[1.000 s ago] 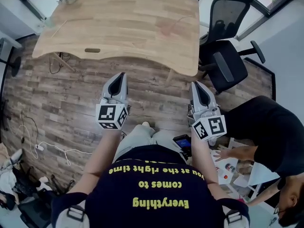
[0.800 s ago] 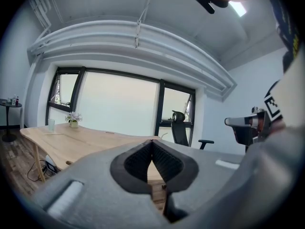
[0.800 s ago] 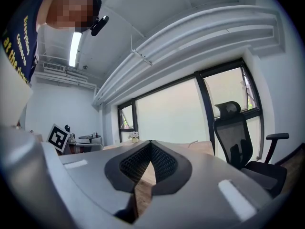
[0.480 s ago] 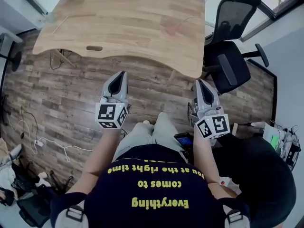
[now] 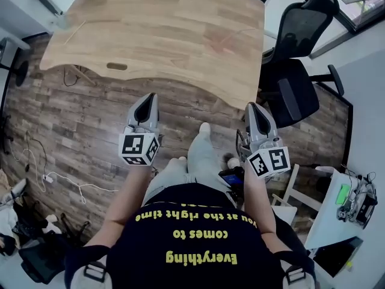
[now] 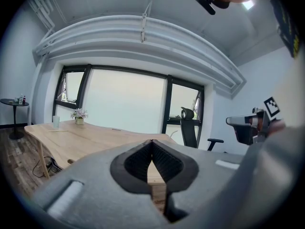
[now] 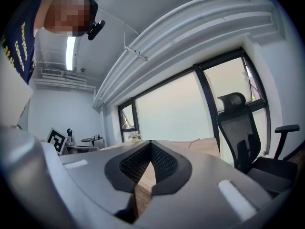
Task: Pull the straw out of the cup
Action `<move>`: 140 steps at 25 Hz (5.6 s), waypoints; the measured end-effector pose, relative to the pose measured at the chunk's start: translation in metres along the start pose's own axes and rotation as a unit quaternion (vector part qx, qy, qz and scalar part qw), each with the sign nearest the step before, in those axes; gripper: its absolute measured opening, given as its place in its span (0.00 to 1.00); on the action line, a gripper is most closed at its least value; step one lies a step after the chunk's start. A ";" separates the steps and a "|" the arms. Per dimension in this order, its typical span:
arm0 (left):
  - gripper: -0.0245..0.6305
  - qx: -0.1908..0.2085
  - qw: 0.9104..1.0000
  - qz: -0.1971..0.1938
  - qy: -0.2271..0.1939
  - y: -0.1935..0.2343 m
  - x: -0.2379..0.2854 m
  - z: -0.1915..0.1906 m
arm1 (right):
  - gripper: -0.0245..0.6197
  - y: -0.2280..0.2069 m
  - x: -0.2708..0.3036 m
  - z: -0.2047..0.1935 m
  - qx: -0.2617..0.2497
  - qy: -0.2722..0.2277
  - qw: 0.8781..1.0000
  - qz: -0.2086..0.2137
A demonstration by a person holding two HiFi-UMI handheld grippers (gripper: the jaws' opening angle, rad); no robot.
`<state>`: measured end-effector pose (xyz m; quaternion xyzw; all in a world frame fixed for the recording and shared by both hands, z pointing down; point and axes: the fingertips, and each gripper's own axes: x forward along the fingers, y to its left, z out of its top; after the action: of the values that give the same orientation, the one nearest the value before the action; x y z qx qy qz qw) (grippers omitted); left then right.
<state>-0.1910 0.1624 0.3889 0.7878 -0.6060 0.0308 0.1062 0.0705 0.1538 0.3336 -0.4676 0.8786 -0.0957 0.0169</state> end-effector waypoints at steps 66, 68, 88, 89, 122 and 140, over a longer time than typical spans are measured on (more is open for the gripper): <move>0.04 -0.008 1.000 -0.004 0.001 0.040 0.282 0.074 | 0.05 -0.185 0.219 0.015 0.054 0.052 0.997 0.007; 0.04 -0.007 1.000 -0.013 -0.002 0.045 0.291 0.078 | 0.05 -0.187 0.223 0.016 0.053 0.052 0.997 -0.004; 0.04 -0.021 0.999 -0.034 0.009 0.066 0.328 0.073 | 0.06 -0.192 0.243 0.009 0.063 0.076 0.995 -0.024; 0.04 -0.024 0.999 -0.032 0.009 0.064 0.327 0.073 | 0.07 -0.191 0.243 0.009 0.063 0.078 0.995 -0.018; 0.04 -0.013 0.999 -0.019 0.039 0.039 0.315 0.047 | 0.20 -0.196 0.272 -0.056 0.121 0.163 0.977 0.059; 0.04 -0.013 0.998 -0.008 0.060 0.042 0.321 0.022 | 0.25 -0.214 0.293 -0.096 0.155 0.192 0.967 0.063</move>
<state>-0.1480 -0.1570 0.4294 0.7879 -0.5925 0.0694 0.1529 0.0695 -0.1897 0.4851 -0.3755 0.8676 -0.3175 -0.0738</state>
